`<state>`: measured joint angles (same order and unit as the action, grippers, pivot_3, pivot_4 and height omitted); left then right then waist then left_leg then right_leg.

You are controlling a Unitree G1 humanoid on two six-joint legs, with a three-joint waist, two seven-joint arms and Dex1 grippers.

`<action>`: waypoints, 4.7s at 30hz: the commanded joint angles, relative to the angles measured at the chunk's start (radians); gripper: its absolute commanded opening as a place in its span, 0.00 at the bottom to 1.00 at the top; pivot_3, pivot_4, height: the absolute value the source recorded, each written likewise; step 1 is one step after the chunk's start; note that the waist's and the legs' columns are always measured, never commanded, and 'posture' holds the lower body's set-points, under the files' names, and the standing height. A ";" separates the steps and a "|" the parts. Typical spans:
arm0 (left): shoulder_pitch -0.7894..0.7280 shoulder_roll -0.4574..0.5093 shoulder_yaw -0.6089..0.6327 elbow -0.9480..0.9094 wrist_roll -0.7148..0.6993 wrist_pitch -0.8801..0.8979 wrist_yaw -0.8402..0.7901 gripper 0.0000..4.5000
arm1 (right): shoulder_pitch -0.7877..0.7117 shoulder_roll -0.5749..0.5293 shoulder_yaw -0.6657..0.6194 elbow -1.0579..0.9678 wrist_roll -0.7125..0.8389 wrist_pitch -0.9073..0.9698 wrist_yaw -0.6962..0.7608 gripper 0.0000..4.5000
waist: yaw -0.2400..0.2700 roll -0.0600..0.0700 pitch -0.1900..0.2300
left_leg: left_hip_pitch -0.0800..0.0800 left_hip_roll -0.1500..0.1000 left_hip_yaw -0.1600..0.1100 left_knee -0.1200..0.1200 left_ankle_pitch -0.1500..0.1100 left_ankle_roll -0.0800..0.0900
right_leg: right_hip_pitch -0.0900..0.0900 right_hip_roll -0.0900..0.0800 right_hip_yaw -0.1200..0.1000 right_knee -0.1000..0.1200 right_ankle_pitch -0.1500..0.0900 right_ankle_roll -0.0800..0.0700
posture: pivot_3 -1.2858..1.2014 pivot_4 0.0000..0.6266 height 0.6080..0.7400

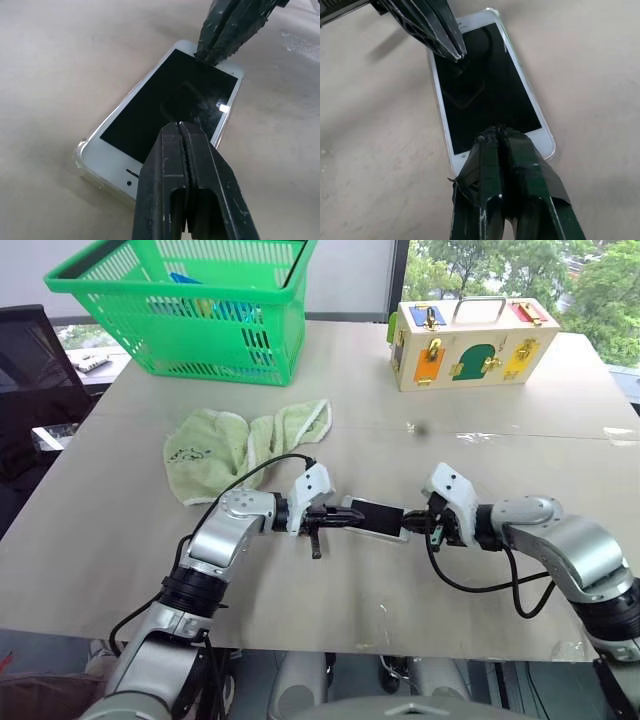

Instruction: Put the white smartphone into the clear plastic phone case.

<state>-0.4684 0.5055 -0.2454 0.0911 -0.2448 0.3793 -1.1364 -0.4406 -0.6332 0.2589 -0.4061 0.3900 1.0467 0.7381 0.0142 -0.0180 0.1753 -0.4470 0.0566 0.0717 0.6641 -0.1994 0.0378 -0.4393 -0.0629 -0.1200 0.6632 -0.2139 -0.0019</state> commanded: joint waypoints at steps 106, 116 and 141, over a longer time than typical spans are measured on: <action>0.100 0.011 -0.050 -0.091 0.030 -0.001 0.033 0.01 | 0.032 -0.098 0.377 0.146 -0.128 0.053 0.073 0.00 | -0.002 -0.004 -0.051 | 0.034 0.000 0.002 -0.029 -0.022 -0.001 | 0.031 -0.010 -0.004 -0.035 -0.017 0.007 | 0.52 0.24 1.00; 0.197 -0.052 0.051 -0.215 -0.049 -0.038 0.126 0.01 | 0.258 0.134 -0.077 0.027 -0.064 -0.436 -0.084 0.00 | 0.002 0.006 -0.037 | 0.027 -0.001 0.002 -0.028 -0.022 -0.001 | 0.027 -0.009 -0.001 -0.034 -0.014 0.011 | 0.52 0.24 1.00; 0.537 0.137 0.483 -0.423 -0.346 0.124 0.186 0.99 | 0.956 0.057 -0.643 -0.366 0.071 -0.594 -0.055 1.00 | 0.002 0.009 -0.019 | 0.024 -0.001 0.001 -0.024 -0.023 -0.002 | 0.023 -0.009 -0.001 -0.029 -0.017 0.007 | 0.52 0.24 1.00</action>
<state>0.0559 0.6337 0.2112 -0.2942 -0.5649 0.5134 -0.9506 0.5102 -0.5744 -0.3563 -0.7306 0.4493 0.4774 0.6812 0.0167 -0.0094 0.1565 -0.4233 0.0552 0.0726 0.6400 -0.2225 0.0353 -0.4159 -0.0722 -0.1213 0.6342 -0.2310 0.0050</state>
